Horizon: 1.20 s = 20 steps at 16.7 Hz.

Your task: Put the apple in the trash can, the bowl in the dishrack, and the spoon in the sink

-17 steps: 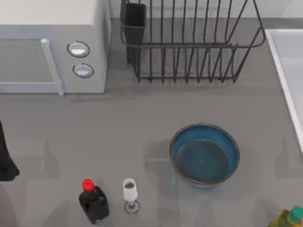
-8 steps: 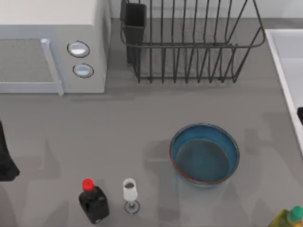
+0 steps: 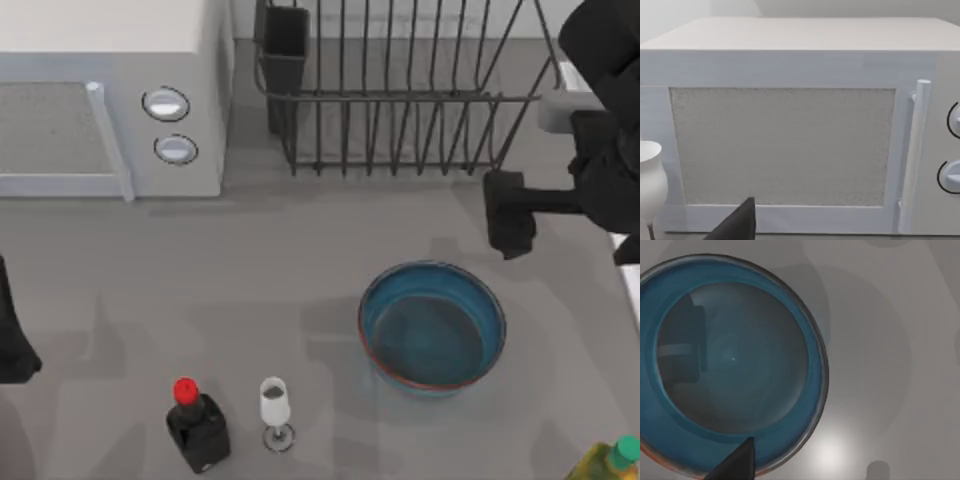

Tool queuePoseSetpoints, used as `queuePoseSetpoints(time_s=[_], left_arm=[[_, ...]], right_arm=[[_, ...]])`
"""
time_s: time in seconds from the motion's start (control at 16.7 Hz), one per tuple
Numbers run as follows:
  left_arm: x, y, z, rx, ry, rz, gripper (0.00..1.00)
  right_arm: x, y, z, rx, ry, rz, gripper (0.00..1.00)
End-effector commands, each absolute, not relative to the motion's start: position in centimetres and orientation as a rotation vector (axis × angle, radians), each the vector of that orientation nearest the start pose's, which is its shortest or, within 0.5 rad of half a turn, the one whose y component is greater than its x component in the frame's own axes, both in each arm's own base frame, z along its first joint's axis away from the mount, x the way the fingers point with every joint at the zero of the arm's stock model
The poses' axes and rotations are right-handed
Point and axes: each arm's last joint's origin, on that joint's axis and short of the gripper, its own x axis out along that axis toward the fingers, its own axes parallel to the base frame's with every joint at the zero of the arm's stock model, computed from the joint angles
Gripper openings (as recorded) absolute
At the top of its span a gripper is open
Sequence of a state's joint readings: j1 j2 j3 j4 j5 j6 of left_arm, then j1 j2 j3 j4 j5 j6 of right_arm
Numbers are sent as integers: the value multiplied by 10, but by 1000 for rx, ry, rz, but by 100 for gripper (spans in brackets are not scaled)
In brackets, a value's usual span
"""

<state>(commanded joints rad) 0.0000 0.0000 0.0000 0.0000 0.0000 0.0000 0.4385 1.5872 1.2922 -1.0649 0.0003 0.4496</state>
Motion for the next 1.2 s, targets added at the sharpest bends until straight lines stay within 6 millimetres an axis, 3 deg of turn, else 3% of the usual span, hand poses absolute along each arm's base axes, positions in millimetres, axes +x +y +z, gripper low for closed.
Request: queuePoseSetpoints(time_s=[0.3,0.78,1.2], left_arm=[[106,-1,160,0,0,0,100],[106,-1,160,0,0,0,100],[106,-1,160,0,0,0,100]], right_arm=[[298,166,231,13,1558,-2,100],[300,167,224,8,1573,-10,100],[303,170,147,12,1560,-3,100]])
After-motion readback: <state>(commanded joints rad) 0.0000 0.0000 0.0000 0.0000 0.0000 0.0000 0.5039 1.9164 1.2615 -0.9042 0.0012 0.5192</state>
